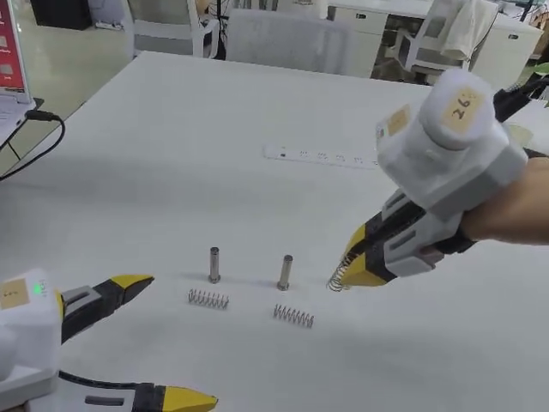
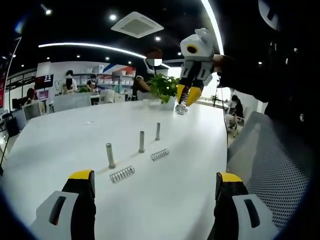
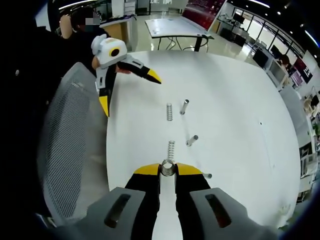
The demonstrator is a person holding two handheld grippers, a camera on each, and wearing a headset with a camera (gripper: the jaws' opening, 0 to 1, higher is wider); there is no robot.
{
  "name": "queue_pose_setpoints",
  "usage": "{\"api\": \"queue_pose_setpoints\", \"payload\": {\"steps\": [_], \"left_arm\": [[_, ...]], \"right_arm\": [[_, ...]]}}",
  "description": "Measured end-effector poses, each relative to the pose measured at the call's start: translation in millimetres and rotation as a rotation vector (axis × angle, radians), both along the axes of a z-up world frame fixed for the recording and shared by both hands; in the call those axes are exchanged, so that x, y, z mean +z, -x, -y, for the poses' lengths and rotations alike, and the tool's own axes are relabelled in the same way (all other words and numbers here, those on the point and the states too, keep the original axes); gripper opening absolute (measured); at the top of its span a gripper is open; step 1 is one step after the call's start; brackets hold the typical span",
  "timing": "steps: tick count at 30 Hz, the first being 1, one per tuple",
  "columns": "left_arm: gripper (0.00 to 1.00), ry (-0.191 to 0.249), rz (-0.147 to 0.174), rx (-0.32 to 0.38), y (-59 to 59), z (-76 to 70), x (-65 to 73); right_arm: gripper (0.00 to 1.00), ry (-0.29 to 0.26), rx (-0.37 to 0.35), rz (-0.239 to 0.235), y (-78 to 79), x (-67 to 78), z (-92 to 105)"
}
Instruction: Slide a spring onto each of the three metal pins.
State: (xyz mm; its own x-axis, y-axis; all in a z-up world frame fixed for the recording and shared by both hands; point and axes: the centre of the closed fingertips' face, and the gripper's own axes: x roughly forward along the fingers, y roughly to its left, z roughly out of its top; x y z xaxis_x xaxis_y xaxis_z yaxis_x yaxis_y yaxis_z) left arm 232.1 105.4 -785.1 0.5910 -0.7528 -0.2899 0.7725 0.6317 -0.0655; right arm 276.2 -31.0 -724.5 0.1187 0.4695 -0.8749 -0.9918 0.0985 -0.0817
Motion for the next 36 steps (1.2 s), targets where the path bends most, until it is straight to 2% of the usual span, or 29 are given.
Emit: {"api": "queue_pose_setpoints", "payload": {"steps": [5, 11, 24, 36], "left_arm": [[0.98, 0.001, 0.001, 0.002, 0.0, -0.1, -0.1], [0.98, -0.004, -0.001, 0.001, 1.0, -0.8, -1.5], [0.98, -0.013, -0.002, 0.004, 1.4, -2.0, -1.3], [0.98, -0.016, -0.01, 0.0, 1.3, -0.4, -4.6]], "right_arm": [[0.08, 0.017, -0.027, 0.02, -17.7, 6.5, 10.5], [0.08, 0.047, -0.053, 0.026, -36.1, 4.2, 20.1], [0.08, 0.074, -0.113, -0.001, -66.0, -22.3, 31.9], [0.08, 0.083, -0.15, -0.019, -80.5, -43.0, 39.1]]}}
